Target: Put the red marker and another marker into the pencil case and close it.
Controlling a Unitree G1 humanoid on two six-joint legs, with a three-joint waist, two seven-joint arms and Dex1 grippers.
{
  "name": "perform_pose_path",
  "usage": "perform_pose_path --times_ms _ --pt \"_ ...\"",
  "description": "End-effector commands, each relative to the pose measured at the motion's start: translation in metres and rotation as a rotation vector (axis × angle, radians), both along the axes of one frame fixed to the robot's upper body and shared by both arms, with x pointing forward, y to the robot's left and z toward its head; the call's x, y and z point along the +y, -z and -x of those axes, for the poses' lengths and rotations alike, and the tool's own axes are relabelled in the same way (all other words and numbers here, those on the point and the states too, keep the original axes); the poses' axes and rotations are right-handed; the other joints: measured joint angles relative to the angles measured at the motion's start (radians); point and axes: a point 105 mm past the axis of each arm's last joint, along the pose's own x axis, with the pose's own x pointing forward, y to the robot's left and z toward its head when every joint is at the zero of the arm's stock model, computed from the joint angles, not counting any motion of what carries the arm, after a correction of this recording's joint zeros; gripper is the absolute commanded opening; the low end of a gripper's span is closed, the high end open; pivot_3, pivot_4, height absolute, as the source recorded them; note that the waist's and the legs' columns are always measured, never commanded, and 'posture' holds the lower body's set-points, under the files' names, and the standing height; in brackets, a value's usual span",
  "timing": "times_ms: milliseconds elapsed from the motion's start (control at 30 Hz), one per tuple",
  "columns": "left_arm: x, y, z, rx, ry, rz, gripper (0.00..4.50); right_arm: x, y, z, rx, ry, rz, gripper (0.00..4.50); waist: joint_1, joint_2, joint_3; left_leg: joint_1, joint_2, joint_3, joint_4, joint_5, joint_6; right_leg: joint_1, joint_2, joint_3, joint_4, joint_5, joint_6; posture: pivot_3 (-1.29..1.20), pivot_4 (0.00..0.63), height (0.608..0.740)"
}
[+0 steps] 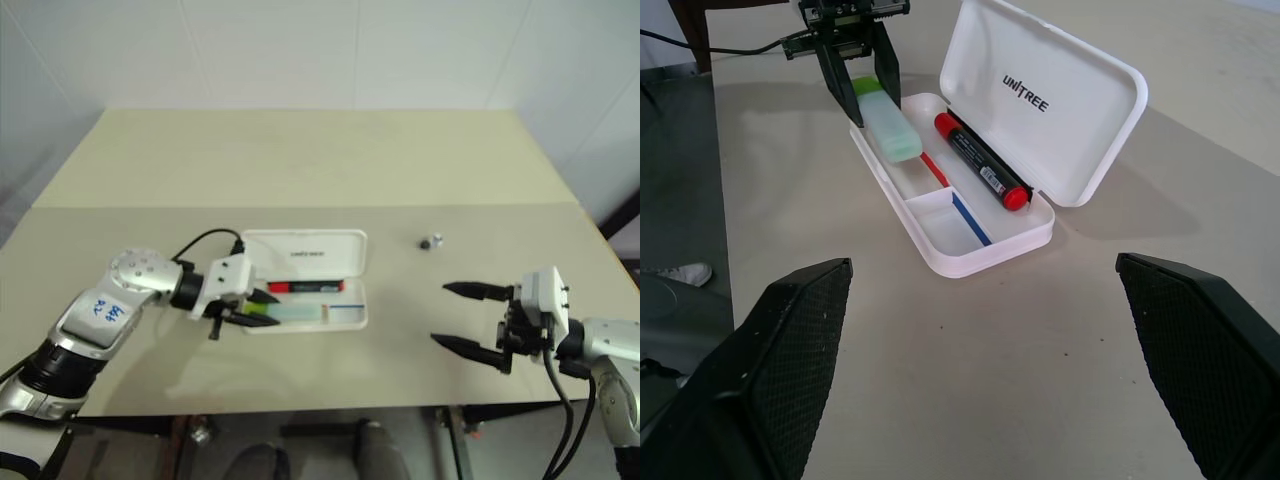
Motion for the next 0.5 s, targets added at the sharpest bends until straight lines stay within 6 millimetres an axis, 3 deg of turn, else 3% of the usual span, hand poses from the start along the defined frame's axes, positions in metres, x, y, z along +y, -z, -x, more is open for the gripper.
perform_pose_path --times_ms 33,500 --pt "-0.005 -0.002 -0.002 -0.035 0.020 -0.010 1.09 -0.001 -0.011 0.002 -0.062 0.009 0.003 4.50 0.000 0.000 0.000 0.000 0.000 0.000 0.000 0.000 0.000 0.000 0.000 0.000 0.000 0.000 0.000 0.00 0.150 0.740" --pt "-0.012 0.002 -0.013 -0.067 -0.015 -0.016 1.09 -0.004 -0.010 0.003 -0.062 0.033 -0.001 4.50 0.000 0.000 0.000 0.000 0.000 0.000 0.000 0.000 0.000 0.000 0.000 0.001 0.000 0.000 0.000 0.00 0.150 0.740"
